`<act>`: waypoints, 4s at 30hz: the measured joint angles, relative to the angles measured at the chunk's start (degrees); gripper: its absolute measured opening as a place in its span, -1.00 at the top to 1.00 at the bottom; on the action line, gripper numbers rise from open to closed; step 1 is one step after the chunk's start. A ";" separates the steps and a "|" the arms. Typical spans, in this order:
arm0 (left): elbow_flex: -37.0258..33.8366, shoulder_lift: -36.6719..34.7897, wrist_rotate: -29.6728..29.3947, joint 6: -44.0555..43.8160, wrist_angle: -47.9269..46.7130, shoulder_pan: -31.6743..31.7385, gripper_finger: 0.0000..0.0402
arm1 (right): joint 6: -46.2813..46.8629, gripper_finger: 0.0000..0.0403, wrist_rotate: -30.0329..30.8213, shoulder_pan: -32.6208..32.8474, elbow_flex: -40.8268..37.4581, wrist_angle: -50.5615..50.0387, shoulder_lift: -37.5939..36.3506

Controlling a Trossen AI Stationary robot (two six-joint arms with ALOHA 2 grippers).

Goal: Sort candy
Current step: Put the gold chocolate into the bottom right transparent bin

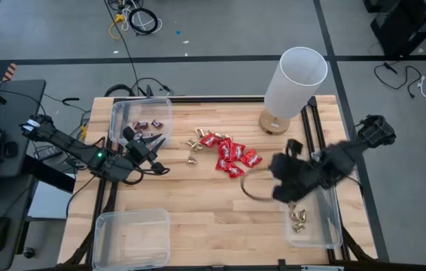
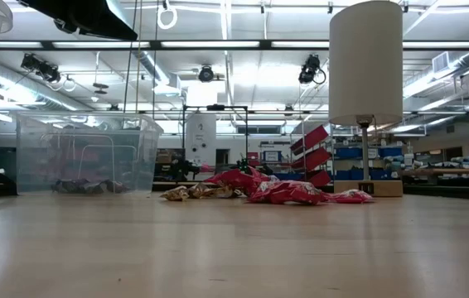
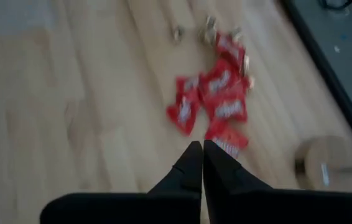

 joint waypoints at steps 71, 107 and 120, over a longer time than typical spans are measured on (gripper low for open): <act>-0.01 -2.08 -7.02 -1.77 -11.24 -0.02 0.59 | -42.68 0.35 -14.40 -30.52 -2.06 69.16 41.77; 0.00 -2.08 -6.93 -2.29 -12.02 -0.02 0.59 | -41.65 0.07 -17.25 -32.51 -19.28 93.57 41.69; 0.00 -2.08 -6.94 -2.91 -12.04 -0.02 0.59 | -40.01 0.08 -17.22 -32.45 -22.67 100.03 41.71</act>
